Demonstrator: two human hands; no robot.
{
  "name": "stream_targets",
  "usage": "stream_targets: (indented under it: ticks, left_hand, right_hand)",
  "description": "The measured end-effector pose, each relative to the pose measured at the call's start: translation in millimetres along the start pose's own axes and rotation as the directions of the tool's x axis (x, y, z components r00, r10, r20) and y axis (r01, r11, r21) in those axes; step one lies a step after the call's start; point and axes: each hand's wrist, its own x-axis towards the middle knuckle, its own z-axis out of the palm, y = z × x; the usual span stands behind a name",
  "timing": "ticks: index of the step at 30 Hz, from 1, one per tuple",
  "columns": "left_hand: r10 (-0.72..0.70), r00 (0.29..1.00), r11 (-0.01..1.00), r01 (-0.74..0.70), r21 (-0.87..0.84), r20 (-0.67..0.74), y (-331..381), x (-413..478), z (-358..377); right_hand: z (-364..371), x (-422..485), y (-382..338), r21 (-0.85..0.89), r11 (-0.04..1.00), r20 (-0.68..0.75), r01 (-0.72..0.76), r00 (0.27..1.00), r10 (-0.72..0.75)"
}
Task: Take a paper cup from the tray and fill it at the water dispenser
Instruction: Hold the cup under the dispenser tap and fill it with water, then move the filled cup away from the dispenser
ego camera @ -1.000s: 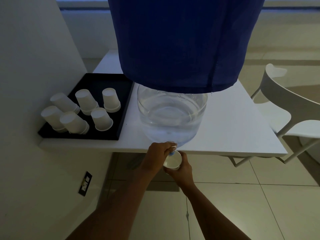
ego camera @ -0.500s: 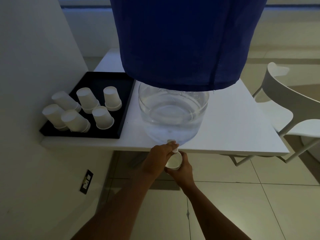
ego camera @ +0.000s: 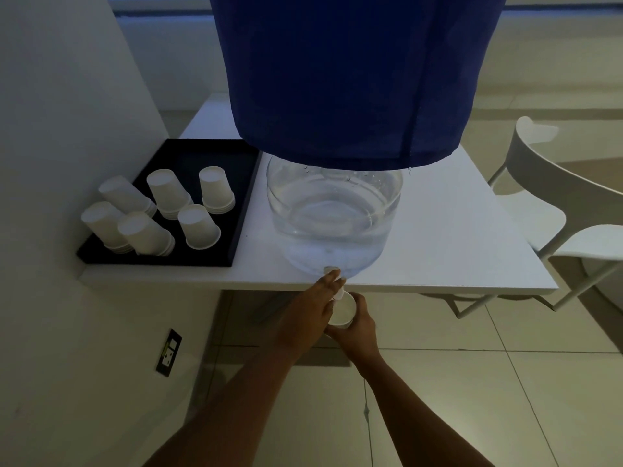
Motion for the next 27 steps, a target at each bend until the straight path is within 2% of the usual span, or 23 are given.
stream_targets:
  ticks: [3, 6, 8, 10, 13, 16, 27]
  left_hand:
    - [0.009, 0.999, 1.0, -0.009, -0.005, -0.031, -8.1, -14.6, 10.8]
    - [-0.197, 0.977, 0.975, 0.186, -0.123, -0.085, -8.7, -34.5, 21.7]
    - [-0.317, 0.948, 0.936, 0.311, -0.167, -0.011, -8.7, -43.5, 33.6]
    - [-0.365, 0.925, 0.906, 0.379, -0.187, 0.102, -4.1, -44.3, 47.3]
    - [-0.355, 0.914, 0.873, 0.4, -0.279, 0.197, 13.8, -33.9, 62.8]
    - [-0.344, 0.914, 0.849, 0.4, -0.344, 0.214, 37.8, -20.6, 76.8]
    - [-0.229, 0.961, 0.892, 0.27, -0.362, 0.152, 114.1, 54.6, 98.7]
  right_hand:
    - [-4.6, -5.7, 5.4, 0.007, 1.0, -0.012, -0.017, 1.0, 0.017]
    - [-14.4, -12.9, 9.0, -0.001, 1.0, -0.042, -0.03, 0.999, 0.03]
    - [-23.4, -18.0, 11.2, -0.009, 0.999, -0.063, -0.042, 0.997, 0.042]
    - [-34.0, -23.2, 14.1, -0.011, 0.999, -0.091, -0.051, 0.995, 0.05]
    - [-51.2, -28.6, 16.7, -0.036, 0.998, -0.121, -0.06, 0.991, 0.055]
    - [-73.4, -31.1, 14.5, -0.03, 0.997, -0.155, -0.065, 0.986, 0.06]
    - [-160.5, 0.4, -11.0, 0.017, 0.999, -0.318, -0.044, 0.947, 0.047]
